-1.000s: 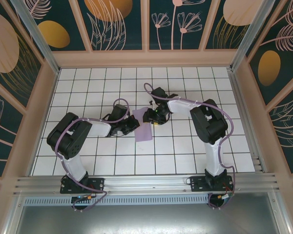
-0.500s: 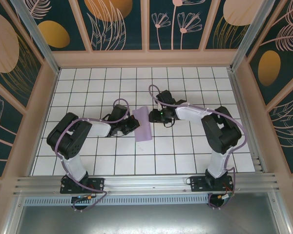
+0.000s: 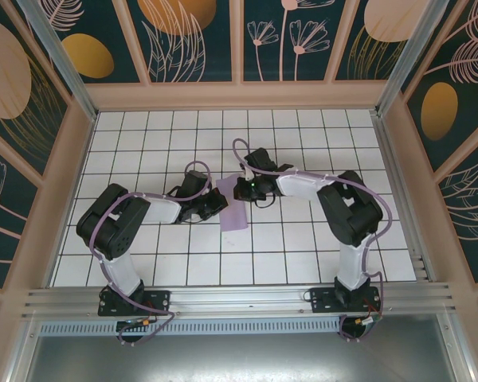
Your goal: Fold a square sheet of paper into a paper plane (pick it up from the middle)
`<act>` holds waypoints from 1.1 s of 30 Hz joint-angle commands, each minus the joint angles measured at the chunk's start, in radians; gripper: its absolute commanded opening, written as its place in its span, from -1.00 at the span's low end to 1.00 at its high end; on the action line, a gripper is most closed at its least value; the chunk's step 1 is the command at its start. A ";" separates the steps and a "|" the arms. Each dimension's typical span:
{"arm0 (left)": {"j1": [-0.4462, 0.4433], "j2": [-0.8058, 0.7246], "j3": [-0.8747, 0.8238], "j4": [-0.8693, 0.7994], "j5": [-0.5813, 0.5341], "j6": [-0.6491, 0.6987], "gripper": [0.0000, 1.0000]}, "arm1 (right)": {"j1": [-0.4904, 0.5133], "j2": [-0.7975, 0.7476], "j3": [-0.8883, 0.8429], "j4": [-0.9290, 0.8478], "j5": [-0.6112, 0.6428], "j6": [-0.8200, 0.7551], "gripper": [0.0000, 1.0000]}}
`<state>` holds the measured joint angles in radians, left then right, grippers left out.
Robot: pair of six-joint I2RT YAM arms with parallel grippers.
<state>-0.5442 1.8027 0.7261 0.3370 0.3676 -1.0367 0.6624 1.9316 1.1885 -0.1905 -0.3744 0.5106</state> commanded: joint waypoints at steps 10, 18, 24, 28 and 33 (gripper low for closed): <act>-0.007 0.095 -0.048 -0.193 -0.059 -0.001 -1.00 | -0.054 0.070 -0.037 -0.046 -0.064 -0.068 -1.00; -0.006 0.110 -0.063 -0.195 -0.070 -0.010 -1.00 | -0.171 -0.007 -0.145 -0.008 -0.062 -0.144 -1.00; -0.007 0.110 -0.062 -0.196 -0.067 -0.004 -1.00 | -0.122 -0.094 -0.108 0.095 -0.149 -0.111 -1.00; -0.006 0.110 -0.063 -0.196 -0.065 -0.003 -1.00 | -0.082 -0.006 -0.051 0.112 -0.178 -0.090 -1.00; -0.006 0.110 -0.066 -0.197 -0.064 -0.001 -1.00 | -0.077 0.093 -0.004 0.123 -0.186 -0.089 -1.00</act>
<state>-0.5434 1.8175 0.7258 0.3607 0.3824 -1.0451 0.5926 1.9705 1.1614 -0.0807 -0.5381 0.4080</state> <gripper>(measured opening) 0.070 0.066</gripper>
